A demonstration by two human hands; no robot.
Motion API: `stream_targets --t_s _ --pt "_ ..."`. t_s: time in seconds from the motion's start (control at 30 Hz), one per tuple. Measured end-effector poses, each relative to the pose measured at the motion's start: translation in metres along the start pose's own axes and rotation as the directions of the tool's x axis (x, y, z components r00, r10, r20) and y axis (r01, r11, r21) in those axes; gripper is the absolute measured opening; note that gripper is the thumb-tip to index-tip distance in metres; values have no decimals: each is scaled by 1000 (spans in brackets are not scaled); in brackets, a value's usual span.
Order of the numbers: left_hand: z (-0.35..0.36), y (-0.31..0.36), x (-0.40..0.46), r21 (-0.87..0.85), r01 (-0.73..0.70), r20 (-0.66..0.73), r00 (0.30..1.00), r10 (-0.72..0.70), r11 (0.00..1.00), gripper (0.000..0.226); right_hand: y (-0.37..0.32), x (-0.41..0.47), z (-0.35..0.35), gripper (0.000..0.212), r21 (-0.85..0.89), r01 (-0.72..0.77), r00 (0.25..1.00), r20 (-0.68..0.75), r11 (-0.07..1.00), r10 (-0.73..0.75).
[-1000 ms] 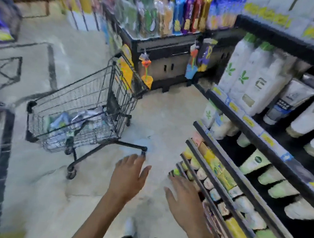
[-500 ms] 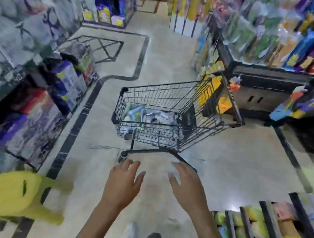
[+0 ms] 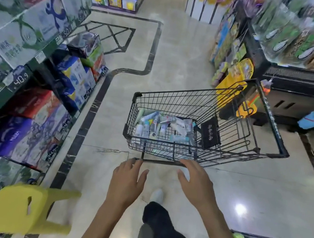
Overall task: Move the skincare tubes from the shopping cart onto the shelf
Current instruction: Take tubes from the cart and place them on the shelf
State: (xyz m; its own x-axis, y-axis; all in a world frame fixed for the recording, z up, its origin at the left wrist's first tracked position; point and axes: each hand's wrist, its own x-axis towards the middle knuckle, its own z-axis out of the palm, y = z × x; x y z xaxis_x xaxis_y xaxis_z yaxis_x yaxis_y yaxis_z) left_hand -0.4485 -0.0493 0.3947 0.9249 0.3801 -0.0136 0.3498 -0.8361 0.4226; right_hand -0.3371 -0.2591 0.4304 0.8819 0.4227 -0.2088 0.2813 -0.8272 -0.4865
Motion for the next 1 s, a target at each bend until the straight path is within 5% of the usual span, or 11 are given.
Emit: stream_targets --t_s 0.5,1.0 --pt "34 -2 257 -10 110 255 961 -104 994 43 28 216 16 45 60 -86 974 215 994 72" --pt "200 -89 456 -131 378 523 812 -260 917 47 56 494 133 53 -48 -200 899 387 979 203"
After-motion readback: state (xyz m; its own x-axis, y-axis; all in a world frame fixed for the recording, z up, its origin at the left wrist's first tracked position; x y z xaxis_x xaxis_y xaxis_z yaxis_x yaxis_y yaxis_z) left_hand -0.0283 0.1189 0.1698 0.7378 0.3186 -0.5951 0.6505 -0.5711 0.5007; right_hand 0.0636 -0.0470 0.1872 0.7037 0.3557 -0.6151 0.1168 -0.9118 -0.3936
